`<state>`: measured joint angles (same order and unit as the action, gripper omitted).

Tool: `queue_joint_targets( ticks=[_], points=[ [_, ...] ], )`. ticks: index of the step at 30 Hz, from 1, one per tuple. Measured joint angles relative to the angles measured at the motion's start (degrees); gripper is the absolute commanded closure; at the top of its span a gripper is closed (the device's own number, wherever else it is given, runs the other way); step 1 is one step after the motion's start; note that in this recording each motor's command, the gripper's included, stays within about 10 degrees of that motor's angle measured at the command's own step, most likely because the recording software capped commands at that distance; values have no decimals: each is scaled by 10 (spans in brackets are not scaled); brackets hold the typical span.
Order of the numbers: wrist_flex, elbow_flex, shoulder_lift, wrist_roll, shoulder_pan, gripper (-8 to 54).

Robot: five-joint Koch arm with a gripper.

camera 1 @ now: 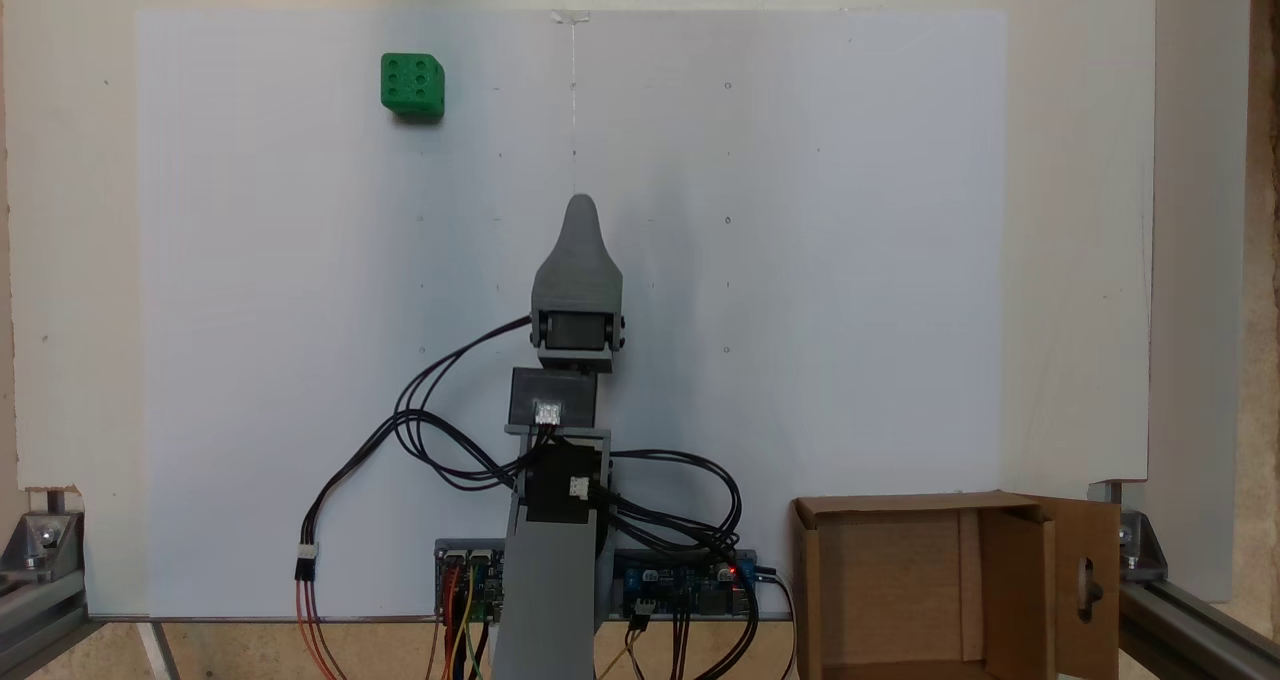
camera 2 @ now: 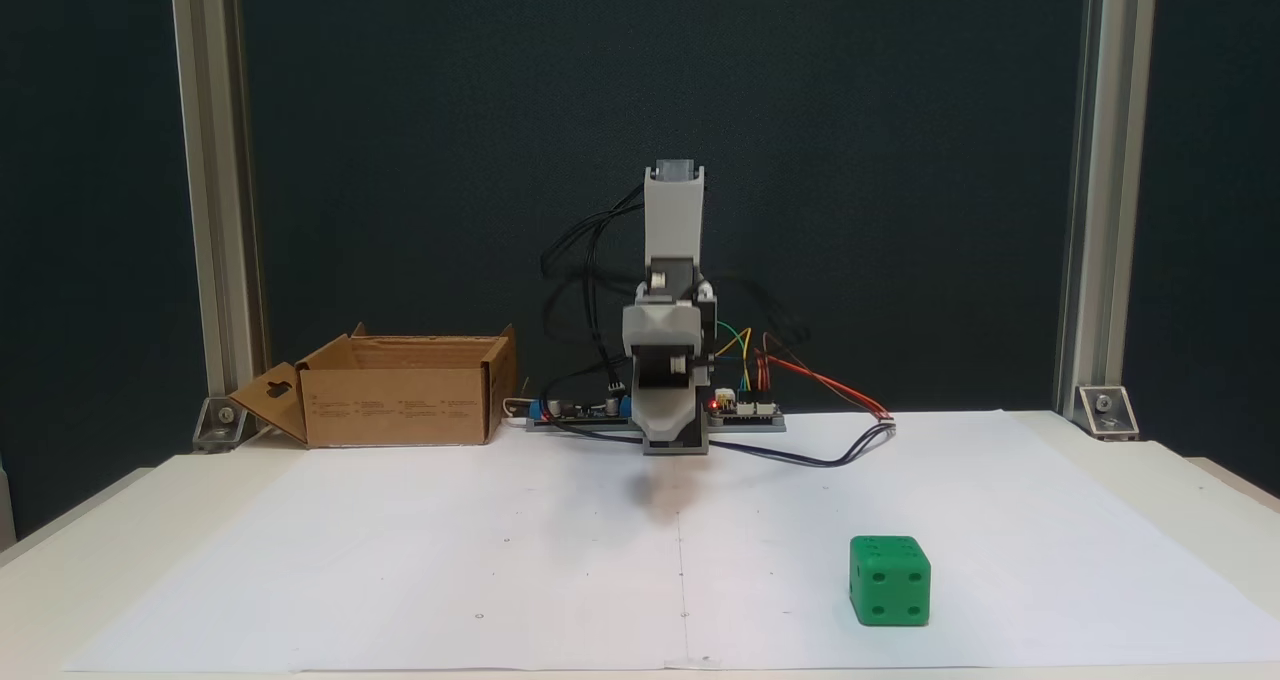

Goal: Grasp a green dice and put it in the bin.

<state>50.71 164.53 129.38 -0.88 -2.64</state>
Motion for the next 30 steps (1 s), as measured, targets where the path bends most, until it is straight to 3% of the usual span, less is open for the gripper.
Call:
queue_joint_targets(
  ticks=[10,21,25,30],
  points=[
    [-379,-292,-8,0,1,40],
    [-797,-592,-227,19,29,39],
    [-934,-606,-248,54,57,39],
    [-1099,-774,-349,92,83,21]
  ],
)
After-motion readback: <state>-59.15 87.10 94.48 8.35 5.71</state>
